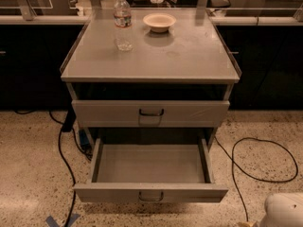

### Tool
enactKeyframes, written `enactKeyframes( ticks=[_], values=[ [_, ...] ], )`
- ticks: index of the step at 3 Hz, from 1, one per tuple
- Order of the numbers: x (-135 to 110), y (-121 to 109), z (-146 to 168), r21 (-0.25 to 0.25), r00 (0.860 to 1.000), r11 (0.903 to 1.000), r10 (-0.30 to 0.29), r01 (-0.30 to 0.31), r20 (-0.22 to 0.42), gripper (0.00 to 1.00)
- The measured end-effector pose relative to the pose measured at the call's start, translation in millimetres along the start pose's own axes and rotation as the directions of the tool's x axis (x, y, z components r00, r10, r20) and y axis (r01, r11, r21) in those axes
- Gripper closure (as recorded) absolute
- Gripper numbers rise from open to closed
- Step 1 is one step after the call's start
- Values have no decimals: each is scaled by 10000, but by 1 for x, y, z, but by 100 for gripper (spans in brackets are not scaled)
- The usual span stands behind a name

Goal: Close middle drawer

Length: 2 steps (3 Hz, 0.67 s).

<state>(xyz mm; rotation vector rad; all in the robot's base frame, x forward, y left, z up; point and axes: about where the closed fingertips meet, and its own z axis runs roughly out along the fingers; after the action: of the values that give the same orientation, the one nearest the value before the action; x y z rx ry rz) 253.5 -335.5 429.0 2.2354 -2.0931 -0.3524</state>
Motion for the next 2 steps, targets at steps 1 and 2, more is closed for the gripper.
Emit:
enactKeyframes(
  ticks=[1, 2],
  values=[
    [0, 0, 0, 0, 10000, 10000, 0, 0, 0, 0],
    [-10, -9, 2, 4, 9997, 9999, -149, 149, 203, 0]
  ],
)
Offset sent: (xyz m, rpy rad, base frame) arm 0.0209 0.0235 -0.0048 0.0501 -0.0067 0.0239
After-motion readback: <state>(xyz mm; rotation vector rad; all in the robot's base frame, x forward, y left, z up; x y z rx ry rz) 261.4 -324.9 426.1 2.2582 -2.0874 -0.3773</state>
